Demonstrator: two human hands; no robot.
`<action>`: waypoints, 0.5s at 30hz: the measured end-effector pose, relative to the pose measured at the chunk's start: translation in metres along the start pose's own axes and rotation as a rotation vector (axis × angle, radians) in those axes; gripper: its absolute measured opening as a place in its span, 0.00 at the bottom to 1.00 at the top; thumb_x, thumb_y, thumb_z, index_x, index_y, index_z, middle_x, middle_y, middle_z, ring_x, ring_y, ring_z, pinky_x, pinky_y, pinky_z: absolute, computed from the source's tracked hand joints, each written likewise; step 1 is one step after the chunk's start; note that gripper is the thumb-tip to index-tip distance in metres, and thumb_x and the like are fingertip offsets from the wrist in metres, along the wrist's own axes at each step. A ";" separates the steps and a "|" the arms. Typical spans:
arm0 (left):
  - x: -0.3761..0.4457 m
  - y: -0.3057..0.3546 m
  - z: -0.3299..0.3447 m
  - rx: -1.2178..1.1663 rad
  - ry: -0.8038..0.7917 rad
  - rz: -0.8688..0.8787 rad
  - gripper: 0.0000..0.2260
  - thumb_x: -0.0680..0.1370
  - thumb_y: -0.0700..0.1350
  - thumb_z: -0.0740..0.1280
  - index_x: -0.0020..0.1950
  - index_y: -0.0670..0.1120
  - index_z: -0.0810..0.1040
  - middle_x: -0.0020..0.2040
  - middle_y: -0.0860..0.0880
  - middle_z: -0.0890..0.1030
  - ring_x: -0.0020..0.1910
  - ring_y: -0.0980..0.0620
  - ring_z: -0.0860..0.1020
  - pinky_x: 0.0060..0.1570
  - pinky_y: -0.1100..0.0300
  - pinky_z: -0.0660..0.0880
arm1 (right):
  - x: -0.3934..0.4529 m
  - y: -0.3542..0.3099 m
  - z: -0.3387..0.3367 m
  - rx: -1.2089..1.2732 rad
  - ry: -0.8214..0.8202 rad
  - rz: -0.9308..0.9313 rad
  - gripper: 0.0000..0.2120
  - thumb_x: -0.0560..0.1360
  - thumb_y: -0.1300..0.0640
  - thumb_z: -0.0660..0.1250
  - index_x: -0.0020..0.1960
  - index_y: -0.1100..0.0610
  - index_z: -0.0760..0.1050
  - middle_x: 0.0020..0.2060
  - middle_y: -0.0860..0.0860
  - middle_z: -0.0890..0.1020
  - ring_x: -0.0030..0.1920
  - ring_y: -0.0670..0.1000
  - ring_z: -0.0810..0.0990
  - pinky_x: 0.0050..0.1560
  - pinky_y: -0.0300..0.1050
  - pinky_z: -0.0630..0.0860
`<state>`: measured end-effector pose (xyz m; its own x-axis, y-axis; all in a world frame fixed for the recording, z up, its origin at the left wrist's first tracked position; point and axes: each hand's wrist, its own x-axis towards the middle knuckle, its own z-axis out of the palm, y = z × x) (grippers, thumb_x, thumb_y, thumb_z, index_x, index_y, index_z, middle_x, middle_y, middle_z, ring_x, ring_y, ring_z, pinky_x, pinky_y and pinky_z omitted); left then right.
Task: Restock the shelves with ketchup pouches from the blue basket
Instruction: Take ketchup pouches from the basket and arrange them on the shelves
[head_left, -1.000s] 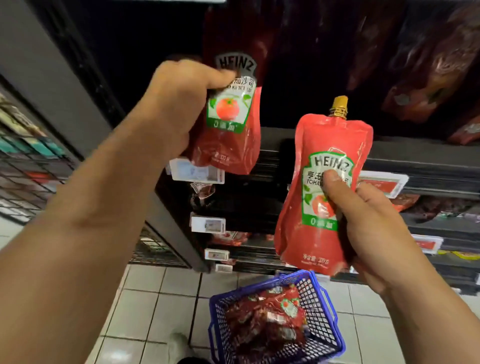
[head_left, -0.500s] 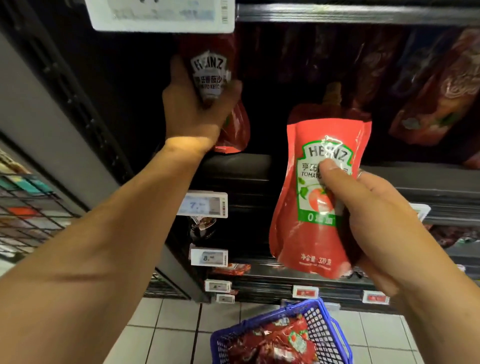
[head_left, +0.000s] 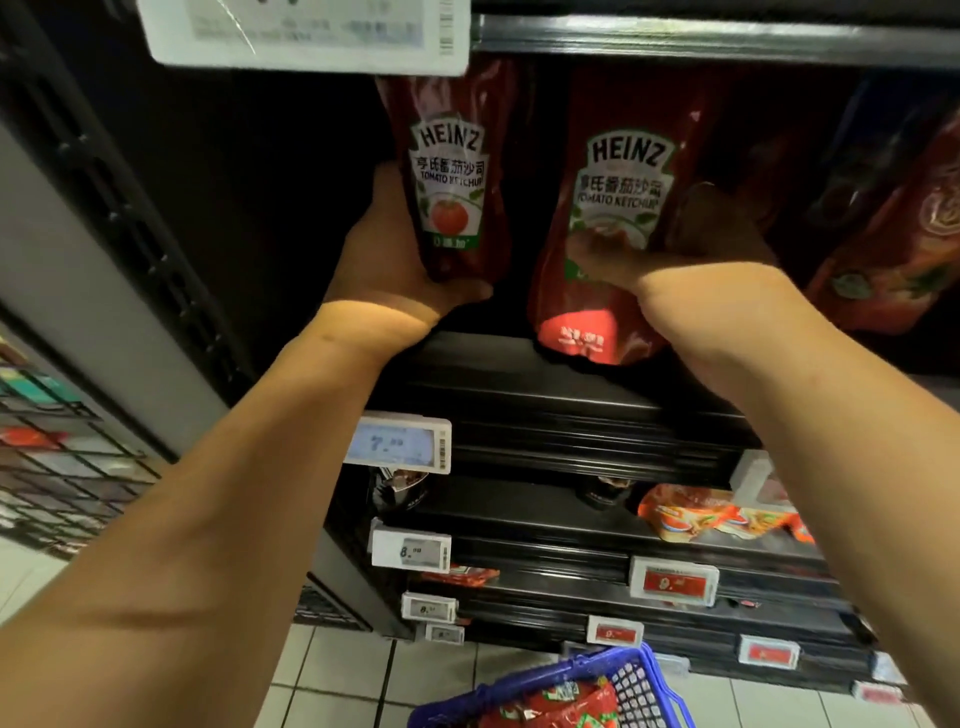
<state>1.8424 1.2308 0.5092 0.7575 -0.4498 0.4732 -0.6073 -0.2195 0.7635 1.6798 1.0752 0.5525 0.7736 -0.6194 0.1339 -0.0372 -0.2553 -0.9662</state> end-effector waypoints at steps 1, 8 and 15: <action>0.002 -0.003 0.001 0.029 -0.001 -0.004 0.44 0.64 0.44 0.84 0.73 0.47 0.63 0.60 0.58 0.76 0.61 0.60 0.75 0.57 0.73 0.70 | 0.011 0.001 0.005 -0.041 -0.004 -0.057 0.22 0.71 0.55 0.79 0.63 0.56 0.78 0.51 0.49 0.86 0.51 0.47 0.86 0.51 0.48 0.84; 0.016 -0.021 -0.002 0.080 -0.061 -0.080 0.40 0.70 0.44 0.80 0.75 0.49 0.62 0.60 0.61 0.72 0.61 0.63 0.69 0.45 0.86 0.62 | 0.062 0.019 0.024 -0.125 -0.019 -0.199 0.15 0.76 0.52 0.74 0.56 0.48 0.71 0.49 0.40 0.81 0.51 0.39 0.81 0.51 0.34 0.78; 0.010 0.001 0.000 0.071 0.047 -0.127 0.47 0.65 0.49 0.82 0.76 0.50 0.59 0.71 0.50 0.70 0.69 0.57 0.70 0.65 0.66 0.70 | 0.060 0.039 0.027 -0.074 0.103 -0.246 0.29 0.75 0.49 0.75 0.70 0.55 0.66 0.58 0.43 0.81 0.56 0.37 0.80 0.55 0.30 0.77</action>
<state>1.8493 1.2262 0.5150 0.8388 -0.3736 0.3961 -0.5200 -0.3339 0.7862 1.7420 1.0484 0.5173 0.6968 -0.6032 0.3880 0.0948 -0.4588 -0.8835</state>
